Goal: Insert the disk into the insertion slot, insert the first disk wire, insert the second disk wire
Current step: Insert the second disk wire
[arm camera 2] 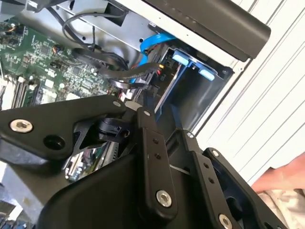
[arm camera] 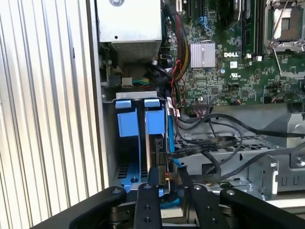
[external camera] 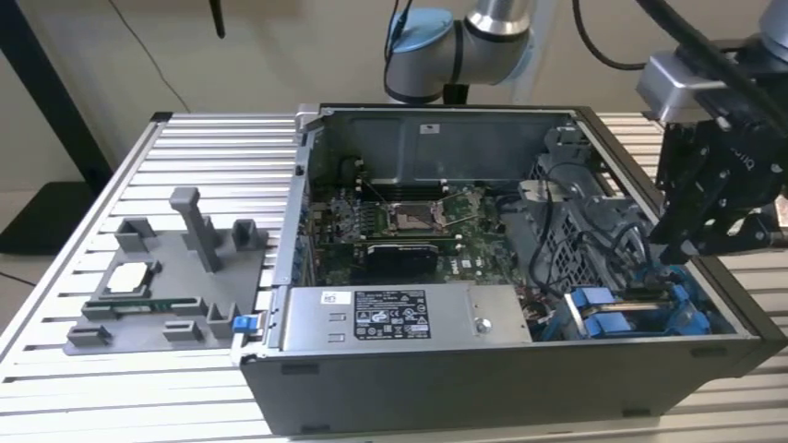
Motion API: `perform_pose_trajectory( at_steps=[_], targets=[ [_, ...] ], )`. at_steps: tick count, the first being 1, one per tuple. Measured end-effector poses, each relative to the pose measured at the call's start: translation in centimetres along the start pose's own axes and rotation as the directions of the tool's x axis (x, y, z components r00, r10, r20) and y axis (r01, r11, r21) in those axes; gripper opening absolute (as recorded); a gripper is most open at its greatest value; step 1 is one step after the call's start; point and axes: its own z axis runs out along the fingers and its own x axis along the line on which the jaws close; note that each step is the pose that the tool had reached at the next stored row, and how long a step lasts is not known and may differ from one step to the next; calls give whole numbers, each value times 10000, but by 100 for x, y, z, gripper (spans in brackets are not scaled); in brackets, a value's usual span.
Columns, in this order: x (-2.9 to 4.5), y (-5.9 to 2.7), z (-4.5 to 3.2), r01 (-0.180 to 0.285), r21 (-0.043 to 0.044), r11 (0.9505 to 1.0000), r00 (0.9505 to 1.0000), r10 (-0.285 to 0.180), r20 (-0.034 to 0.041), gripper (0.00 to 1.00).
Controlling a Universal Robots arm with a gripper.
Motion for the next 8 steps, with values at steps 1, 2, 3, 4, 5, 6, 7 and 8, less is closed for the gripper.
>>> perform_pose_trajectory(
  at_steps=[1, 2, 3, 4, 5, 6, 7, 8],
  targets=[
    [-3, -3, -45, 0, -6, 10000, 10000, 0, 0, 100],
    [-7, -5, -91, -1, -13, 10000, 10000, 1, 0, 100],
    [-9, -7, -136, -2, -18, 10000, 10000, 2, -2, 100],
    [-13, -10, -185, -3, -24, 10000, 10000, 3, -2, 100],
    [-16, -13, -229, -4, -29, 10000, 10000, 4, -2, 100],
    [-19, -15, -275, -5, -34, 10000, 10000, 5, -3, 100],
    [-22, -18, -319, -5, -40, 10000, 10000, 5, -2, 100],
    [-25, -20, -364, -6, -46, 10000, 10000, 6, -4, 100]
  ],
)
